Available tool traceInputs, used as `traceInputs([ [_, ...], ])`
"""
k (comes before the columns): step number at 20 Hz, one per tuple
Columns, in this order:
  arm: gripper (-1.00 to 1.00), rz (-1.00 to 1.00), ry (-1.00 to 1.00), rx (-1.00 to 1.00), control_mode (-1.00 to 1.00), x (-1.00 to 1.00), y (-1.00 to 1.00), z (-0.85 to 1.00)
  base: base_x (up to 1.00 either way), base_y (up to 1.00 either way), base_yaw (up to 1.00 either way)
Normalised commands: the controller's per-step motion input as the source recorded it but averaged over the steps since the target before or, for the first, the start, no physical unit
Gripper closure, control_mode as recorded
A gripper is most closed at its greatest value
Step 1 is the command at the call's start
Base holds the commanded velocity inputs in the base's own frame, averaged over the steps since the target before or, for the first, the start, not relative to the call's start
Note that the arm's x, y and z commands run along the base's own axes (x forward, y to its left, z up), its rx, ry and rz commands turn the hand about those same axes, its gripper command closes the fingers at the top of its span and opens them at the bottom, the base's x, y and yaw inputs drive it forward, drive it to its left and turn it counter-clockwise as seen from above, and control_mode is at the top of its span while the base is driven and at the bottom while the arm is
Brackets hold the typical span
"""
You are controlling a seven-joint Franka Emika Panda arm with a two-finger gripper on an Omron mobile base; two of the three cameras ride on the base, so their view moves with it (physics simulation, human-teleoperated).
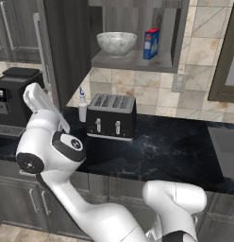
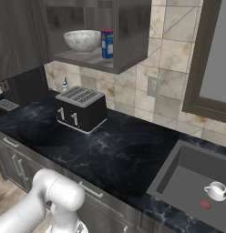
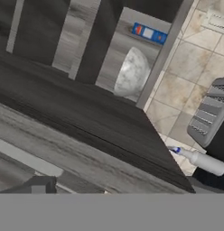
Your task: Pick the mug and place it in the sink. Pick the bowl and place it in the open cabinet and then close the cabinet.
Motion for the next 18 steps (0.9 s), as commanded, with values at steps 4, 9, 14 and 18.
traceInputs([
  [4, -1.00, -0.08, -0.04, 0.05, -1.00, 0.00, 0.00, 0.00, 0.00, 0.00, 0.00],
  [9, -1.00, -0.08, -0.04, 0.08, -1.00, 0.00, -0.02, 0.00, 0.00, 0.00, 0.00],
  [14, -1.00, -0.08, -0.04, 0.13, -1.00, 0.00, -0.20, 0.00, 0.00, 0.00, 0.00],
  [18, -1.00, -0.08, -0.04, 0.14, -1.00, 0.00, -0.34, 0.00, 0.00, 0.00, 0.00],
])
